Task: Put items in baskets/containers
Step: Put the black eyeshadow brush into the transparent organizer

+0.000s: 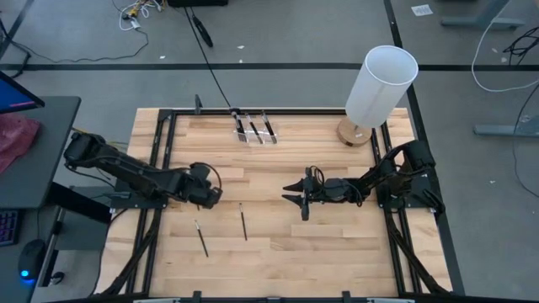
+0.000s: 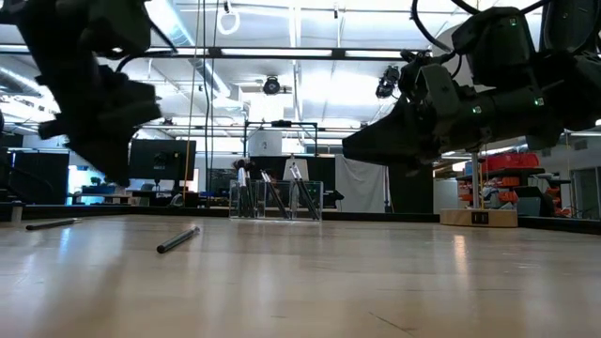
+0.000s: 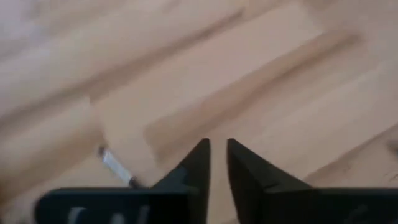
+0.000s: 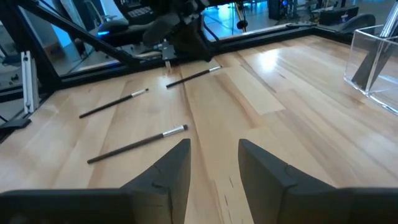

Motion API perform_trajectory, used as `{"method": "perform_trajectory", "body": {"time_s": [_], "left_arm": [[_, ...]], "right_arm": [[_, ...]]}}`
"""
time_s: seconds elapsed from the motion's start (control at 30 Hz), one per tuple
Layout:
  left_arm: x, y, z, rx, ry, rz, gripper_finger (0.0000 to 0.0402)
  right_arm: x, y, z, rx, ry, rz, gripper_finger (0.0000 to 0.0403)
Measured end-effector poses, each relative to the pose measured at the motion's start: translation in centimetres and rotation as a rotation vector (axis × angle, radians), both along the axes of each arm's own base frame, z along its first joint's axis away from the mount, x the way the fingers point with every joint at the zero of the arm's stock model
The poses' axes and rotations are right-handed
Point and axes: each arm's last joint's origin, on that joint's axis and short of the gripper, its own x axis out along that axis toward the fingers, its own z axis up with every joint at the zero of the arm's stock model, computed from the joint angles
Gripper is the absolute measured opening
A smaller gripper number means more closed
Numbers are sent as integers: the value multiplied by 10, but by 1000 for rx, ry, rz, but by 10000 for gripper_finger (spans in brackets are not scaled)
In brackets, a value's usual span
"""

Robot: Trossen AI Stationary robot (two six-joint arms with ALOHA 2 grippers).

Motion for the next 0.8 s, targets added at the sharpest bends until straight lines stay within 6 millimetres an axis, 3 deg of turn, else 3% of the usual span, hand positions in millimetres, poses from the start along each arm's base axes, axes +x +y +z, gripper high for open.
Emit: {"method": "perform_trajectory", "body": {"time_s": [0.27,0.37,0.5,0.8], "left_arm": [[-16,-4,-2,-77,71,172,202],[-22,-9,-4,-44,66,246,232],[-25,-16,-12,-6,66,314,236],[-27,-21,-58,34,35,379,185]], "right_arm": [[0,0,0,-33,3,6,134],[0,0,0,-37,3,7,134],[0,0,-1,-52,12,10,134],[0,0,-1,-61,20,10,134]]}}
